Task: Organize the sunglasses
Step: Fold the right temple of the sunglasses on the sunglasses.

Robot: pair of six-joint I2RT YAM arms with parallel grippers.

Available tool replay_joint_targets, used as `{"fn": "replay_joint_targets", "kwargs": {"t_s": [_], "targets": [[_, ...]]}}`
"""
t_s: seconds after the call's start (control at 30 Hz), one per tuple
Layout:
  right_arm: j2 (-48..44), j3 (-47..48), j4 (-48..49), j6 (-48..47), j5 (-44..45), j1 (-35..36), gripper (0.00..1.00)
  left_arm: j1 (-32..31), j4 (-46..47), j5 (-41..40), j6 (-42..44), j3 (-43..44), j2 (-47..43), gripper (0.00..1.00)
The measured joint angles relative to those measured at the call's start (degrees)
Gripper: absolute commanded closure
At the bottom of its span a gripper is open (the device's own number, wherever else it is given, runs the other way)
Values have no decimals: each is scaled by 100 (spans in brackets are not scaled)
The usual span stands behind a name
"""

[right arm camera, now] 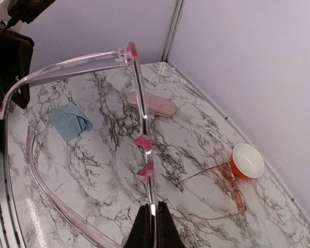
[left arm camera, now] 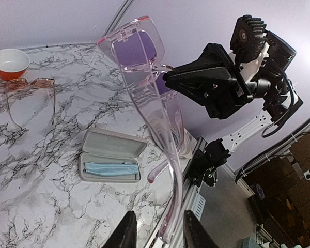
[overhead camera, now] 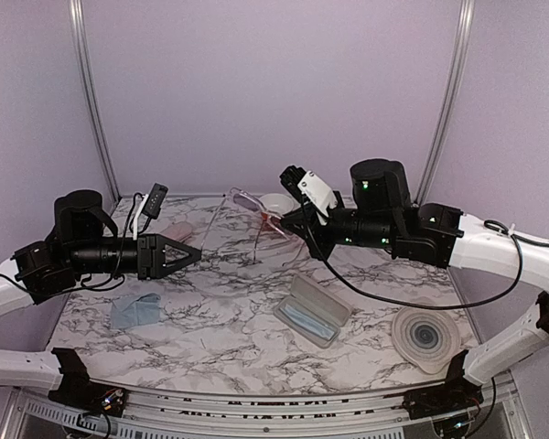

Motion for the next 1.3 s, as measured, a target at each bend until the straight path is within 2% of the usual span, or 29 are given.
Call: {"fn": "replay_joint_targets", "kwargs": {"t_s": [0.4,0.63,0.87,0.97,1.03,1.07,1.1,1.17,1.3], "targets": [[4,2,0,7,13,131,100,-258,334,2,-57,-22,323,74],[59,31,9,44,33,144,100,-485,525,-136,-138,-66,560,88],[188,92,-4,96,179,160,100,-638,643,-334,-170,-70,704,88],[219,127,-7,101,232,160,100,-667,688,-437,-201,-70,758,76],[229,136,15,133,234,190,100,-699,752,-509,-267,-70,798,64],[238,136,24,144,234,212,100,-708,780,-553,-293,-70,809,52],[243,136,28,153,236,236,100,-726,807,-599,-319,-74,811,45],[254,136,26,173,247,267,100,-732,837,-728,-315,-83,798,39],[254,136,22,195,358,282,100,-734,804,-1040,-299,-136,664,17]]}}
